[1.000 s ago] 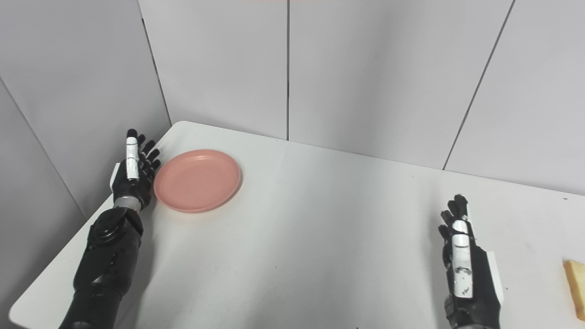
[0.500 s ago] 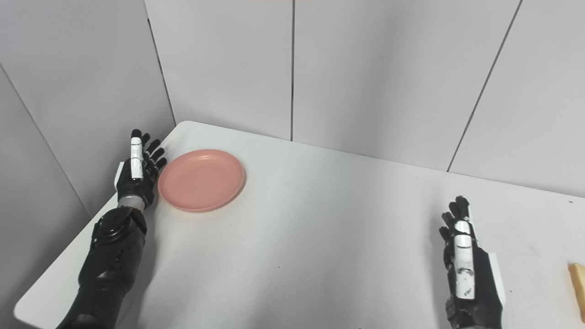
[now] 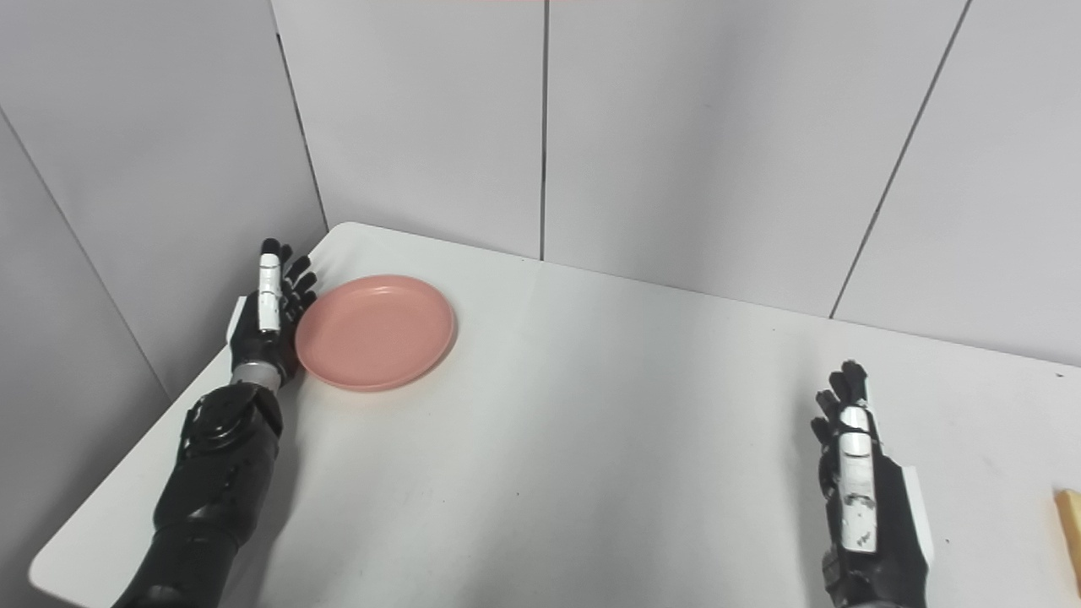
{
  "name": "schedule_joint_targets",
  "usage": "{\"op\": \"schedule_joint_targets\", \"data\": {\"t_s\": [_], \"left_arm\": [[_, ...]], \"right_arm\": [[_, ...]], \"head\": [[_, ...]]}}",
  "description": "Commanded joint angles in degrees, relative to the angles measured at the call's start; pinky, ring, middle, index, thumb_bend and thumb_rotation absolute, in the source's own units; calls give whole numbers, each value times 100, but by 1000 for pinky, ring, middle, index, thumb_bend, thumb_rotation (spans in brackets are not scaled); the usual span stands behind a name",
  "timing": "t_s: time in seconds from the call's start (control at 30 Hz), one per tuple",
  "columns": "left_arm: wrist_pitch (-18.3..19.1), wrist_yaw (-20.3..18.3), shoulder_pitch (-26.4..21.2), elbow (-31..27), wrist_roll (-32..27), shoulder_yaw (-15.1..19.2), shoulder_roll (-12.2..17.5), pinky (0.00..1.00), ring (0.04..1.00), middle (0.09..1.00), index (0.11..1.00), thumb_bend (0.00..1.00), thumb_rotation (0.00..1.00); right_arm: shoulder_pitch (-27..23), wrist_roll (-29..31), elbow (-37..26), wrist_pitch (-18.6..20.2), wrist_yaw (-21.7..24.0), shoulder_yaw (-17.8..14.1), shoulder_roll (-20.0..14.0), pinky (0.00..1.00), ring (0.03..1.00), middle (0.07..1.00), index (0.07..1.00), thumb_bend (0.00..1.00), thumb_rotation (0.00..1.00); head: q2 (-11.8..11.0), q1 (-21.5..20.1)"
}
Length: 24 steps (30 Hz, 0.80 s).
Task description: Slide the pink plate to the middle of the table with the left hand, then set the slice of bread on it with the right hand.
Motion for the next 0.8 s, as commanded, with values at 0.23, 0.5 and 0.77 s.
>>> {"op": "schedule_joint_targets", "data": {"t_s": [0.23, 0.5, 0.77], "left_arm": [[202, -400, 47, -302, 195, -587, -328, 932, 929, 930, 919, 748, 980], [478, -420, 188, -901, 329, -1004, -719, 930, 920, 919, 928, 762, 936], [820, -415, 194, -1281, 392, -1250, -1038, 926, 919, 923, 928, 738, 951]], "right_arm": [[-116, 30, -147, -153, 22, -19, 37, 1000, 1000, 1000, 1000, 230, 1000], [-100, -90, 6, -318, 23, -1, -8, 1000, 1000, 1000, 1000, 273, 1000], [-94, -140, 208, -545, 27, -11, 7, 1000, 1000, 1000, 1000, 328, 1000]], "head": [[73, -177], [192, -407], [260, -635]]}}
